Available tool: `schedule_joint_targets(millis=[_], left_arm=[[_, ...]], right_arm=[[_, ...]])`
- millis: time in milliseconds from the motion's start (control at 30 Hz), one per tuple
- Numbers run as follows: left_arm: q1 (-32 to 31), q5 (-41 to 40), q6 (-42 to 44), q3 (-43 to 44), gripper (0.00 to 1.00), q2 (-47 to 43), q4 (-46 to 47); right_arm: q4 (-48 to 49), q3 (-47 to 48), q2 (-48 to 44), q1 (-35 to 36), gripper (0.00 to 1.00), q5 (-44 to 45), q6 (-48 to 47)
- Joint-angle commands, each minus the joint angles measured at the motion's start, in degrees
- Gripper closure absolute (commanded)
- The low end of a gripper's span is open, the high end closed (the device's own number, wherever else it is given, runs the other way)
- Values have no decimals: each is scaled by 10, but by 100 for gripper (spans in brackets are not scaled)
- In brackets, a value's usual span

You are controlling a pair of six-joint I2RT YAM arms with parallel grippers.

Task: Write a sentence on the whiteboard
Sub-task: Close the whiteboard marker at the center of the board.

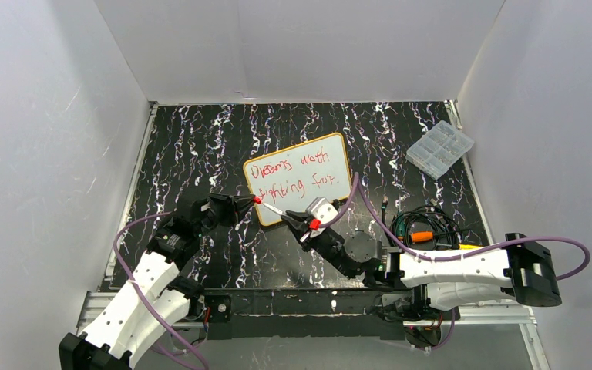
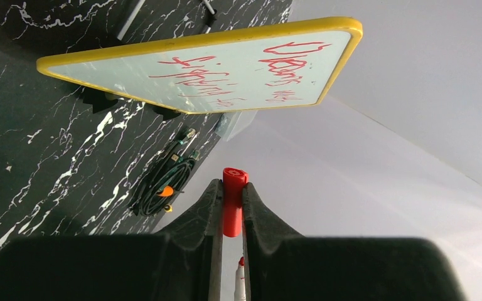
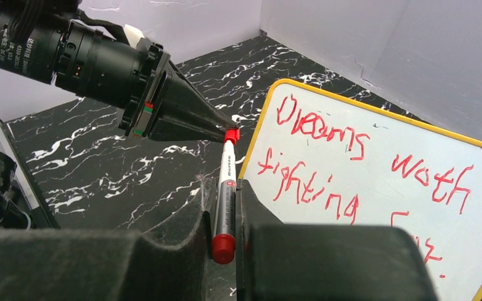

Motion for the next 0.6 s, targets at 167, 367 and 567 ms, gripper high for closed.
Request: schedule_joint_targets(millis=[167,367,567], left_arm=[[2,9,-8,-3,100,-5,11],[2,12,-6,1,100,-2,10],[2,16,-5,3,100,-3,8]], right_arm=[[44,23,6,4,99,16,-11],[50,24,12,4,99,23,-12],[54,25,21,4,99,28,-13]])
